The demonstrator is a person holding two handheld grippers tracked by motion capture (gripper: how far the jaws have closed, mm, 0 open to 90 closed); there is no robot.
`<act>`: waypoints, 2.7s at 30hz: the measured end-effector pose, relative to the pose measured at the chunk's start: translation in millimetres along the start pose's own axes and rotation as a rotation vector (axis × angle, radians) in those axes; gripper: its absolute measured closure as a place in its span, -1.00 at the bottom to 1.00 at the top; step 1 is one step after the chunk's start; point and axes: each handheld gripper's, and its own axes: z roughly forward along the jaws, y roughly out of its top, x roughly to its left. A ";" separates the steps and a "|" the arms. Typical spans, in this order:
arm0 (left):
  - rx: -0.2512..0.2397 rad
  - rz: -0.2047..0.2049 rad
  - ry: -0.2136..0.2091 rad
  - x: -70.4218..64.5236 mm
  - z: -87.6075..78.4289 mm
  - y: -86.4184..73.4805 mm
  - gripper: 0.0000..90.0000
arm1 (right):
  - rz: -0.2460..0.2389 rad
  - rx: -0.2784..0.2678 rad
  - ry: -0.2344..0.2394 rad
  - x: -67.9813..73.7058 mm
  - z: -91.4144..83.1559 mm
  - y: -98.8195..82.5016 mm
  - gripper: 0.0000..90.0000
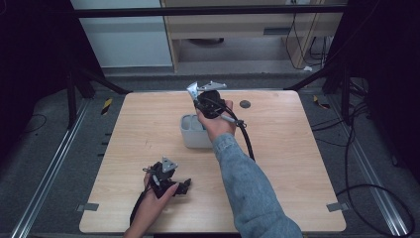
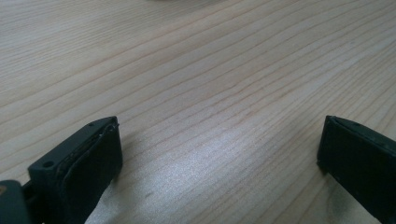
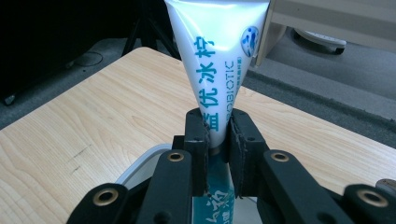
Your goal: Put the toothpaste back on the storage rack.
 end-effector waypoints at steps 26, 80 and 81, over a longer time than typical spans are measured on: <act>0.000 0.001 0.000 0.0 0.1 0.1 -1.00 | -0.017 0.039 0.007 8.4 7.7 -13.1 0.75; -0.001 0.000 0.000 -0.1 0.2 0.1 -1.00 | -0.024 0.125 0.005 12.0 19.6 -32.1 0.75; -0.001 0.000 -0.001 -0.1 0.2 0.1 -1.00 | -0.019 0.125 0.003 11.5 19.9 -31.8 0.75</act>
